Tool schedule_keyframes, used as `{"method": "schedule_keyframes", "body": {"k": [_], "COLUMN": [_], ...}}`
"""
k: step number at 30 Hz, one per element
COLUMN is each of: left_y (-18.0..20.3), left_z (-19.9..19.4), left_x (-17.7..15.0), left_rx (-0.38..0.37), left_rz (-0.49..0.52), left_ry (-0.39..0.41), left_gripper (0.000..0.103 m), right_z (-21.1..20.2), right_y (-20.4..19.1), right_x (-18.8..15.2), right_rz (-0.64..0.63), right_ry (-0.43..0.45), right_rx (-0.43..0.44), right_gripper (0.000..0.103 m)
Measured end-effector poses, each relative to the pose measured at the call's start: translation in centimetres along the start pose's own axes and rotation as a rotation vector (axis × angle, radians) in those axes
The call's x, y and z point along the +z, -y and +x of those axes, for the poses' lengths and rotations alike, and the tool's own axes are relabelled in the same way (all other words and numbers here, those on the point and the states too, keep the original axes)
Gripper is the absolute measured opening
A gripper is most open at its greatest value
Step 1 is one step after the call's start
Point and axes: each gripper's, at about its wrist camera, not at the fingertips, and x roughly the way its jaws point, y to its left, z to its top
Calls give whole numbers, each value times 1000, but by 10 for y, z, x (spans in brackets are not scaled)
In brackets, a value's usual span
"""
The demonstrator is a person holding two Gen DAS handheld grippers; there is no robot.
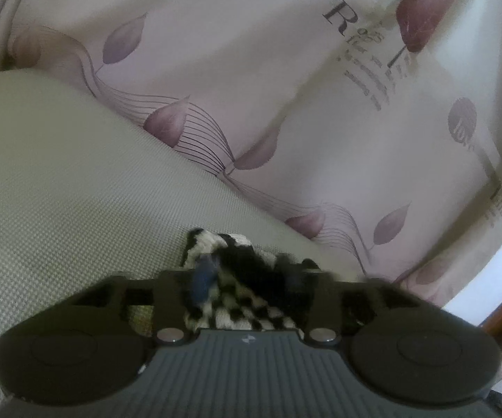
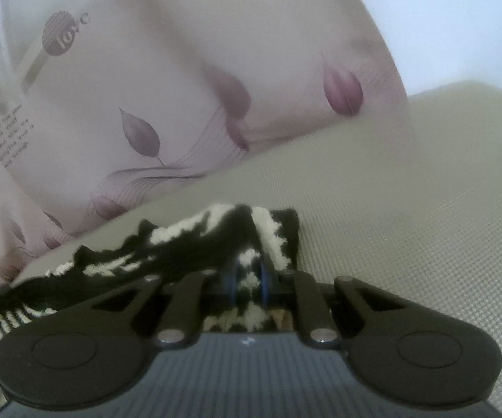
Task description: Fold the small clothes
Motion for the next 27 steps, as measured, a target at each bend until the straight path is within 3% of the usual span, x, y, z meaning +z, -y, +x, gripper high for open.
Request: {"method": "schedule_keyframes", "body": {"k": [1,3,8,11,13,15,17,19,22,25,27], "left_y": [-2,-10,-31,-31,-32,-36,-40,-42,-34,-28,-33], "left_z": [-4,-18,-31,-40,-48,-52,-53,-57,-75,-93,-104], "left_x": [0,4,13,4,-8,-20,-29,-36,-42,-53,-61], "left_rx": [25,57,100,81,53,38,44,17,-6,24,30], "left_rz": [1,-30,-93,-3,43,48,47,46,75,113,81], "left_ry": [37,134,119,28,-42,-113,-156,-175,-159,-164,-176], "left_gripper": [87,95,92,80,58,49,41,15,11,11,11], "right_z": [0,1,-2,-15,-28,-40,-51,-61,-69,-72,-77], "right_y": [0,2,0,6,10,7,2,-2,-10,-17,-19], "right_x": [1,0,0,1,-1,-9,-16,-23,-30,-37,-43], "right_rz": [-2,7,0,48,89,91,66,45,-5,-66,-93], "right_ry": [1,-3,4,46,67,62,51,42,-8,-100,-143], "right_rx": [-2,-7,-17,2,31,66,79,111,103,88,85], "right_gripper": [15,15,17,23,23,26,41,58,58,56,53]}}
